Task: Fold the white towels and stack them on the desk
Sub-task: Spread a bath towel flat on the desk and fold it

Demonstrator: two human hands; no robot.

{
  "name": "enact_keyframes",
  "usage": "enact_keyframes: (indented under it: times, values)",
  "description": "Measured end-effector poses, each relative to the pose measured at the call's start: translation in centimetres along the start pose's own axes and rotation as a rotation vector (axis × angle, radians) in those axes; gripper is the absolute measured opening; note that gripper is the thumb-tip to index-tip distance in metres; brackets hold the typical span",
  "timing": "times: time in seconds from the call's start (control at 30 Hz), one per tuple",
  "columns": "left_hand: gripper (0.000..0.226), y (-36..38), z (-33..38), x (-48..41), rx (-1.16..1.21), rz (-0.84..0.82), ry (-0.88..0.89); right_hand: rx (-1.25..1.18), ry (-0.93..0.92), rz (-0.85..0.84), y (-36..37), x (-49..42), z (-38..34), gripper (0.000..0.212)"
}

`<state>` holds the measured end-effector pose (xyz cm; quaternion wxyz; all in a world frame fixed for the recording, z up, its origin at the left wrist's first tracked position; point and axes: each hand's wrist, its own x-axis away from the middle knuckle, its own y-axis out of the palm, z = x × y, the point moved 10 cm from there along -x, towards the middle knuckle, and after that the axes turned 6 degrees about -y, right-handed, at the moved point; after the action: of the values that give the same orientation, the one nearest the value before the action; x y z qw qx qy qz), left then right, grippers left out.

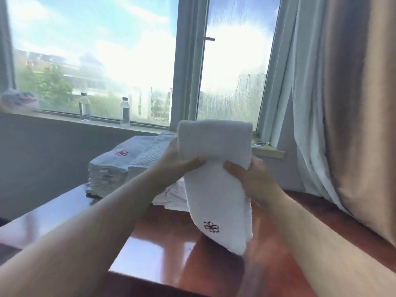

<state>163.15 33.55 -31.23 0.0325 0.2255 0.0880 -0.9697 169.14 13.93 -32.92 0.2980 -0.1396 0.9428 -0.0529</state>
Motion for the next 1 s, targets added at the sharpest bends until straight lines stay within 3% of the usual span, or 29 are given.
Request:
enact_keyframes:
  times: [0.07,0.2,0.37,0.5,0.67,0.9,1.0]
  values:
    - [0.095,0.2,-2.9,0.6,0.107,-0.094,-0.141,-0.164,0.008,0.032,0.6,-1.7,-0.7,0.026]
    - [0.06,0.8,-7.3,1.8,0.274,-0.281,-0.273,-0.432,0.023,0.027,2.3,-5.2,-1.5,0.026]
    - [0.049,1.2,-12.3,2.9,0.452,-0.409,-0.438,-0.528,0.074,0.01,4.2,-9.0,0.2,0.026]
    - [0.049,0.1,-14.3,1.6,0.455,-0.296,-0.502,-0.541,0.121,0.037,4.2,-11.3,3.2,0.029]
    - [0.041,-0.6,-14.8,-2.0,0.4,-0.117,-0.457,-0.545,0.184,0.079,2.7,-14.7,7.4,0.022]
    - [0.035,0.7,-14.0,-8.1,0.234,-0.09,-0.436,-0.405,0.302,0.189,-0.2,-19.3,12.4,0.033]
    - [0.03,0.3,-13.3,-11.5,0.242,-0.096,-0.443,-0.324,0.249,0.219,-1.0,-23.0,12.1,0.032]
